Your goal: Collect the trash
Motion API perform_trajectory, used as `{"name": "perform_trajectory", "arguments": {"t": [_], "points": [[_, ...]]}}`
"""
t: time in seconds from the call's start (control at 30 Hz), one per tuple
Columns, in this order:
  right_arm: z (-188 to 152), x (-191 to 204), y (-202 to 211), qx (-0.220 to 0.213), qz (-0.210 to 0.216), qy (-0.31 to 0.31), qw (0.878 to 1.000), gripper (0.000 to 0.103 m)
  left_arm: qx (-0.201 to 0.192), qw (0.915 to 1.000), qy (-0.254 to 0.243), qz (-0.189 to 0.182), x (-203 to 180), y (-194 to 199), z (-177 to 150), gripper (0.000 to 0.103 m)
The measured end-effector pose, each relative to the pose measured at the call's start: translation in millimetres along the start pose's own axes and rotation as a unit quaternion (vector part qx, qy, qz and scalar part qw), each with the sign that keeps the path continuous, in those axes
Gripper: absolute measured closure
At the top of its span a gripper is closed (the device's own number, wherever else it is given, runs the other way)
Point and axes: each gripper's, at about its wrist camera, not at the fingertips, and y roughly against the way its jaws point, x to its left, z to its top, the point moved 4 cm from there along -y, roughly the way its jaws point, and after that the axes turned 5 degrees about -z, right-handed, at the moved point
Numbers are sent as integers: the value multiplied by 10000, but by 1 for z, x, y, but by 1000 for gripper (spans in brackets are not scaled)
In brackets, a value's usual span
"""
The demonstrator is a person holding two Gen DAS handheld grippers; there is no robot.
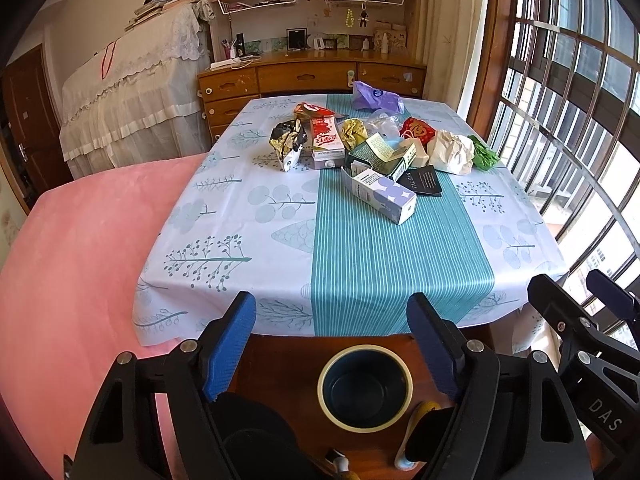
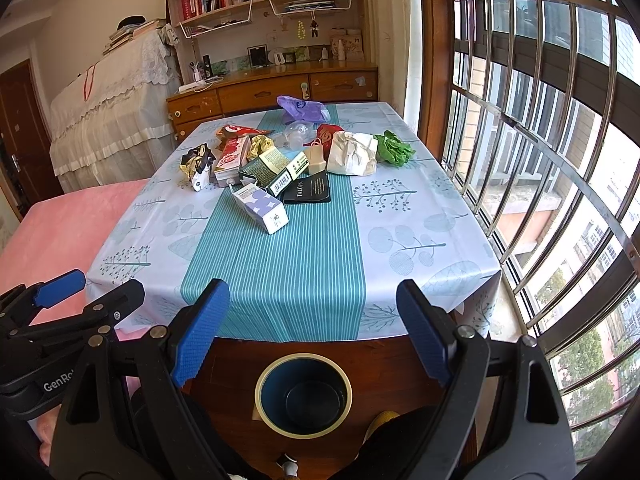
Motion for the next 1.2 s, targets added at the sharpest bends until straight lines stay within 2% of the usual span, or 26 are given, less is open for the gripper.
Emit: {"name": "perform_trajectory", "arguments": {"t": [1.2], "points": [[2, 5, -7, 40, 0, 23, 10000, 19, 37, 10000, -9, -53, 8, 0, -3, 24]]}}
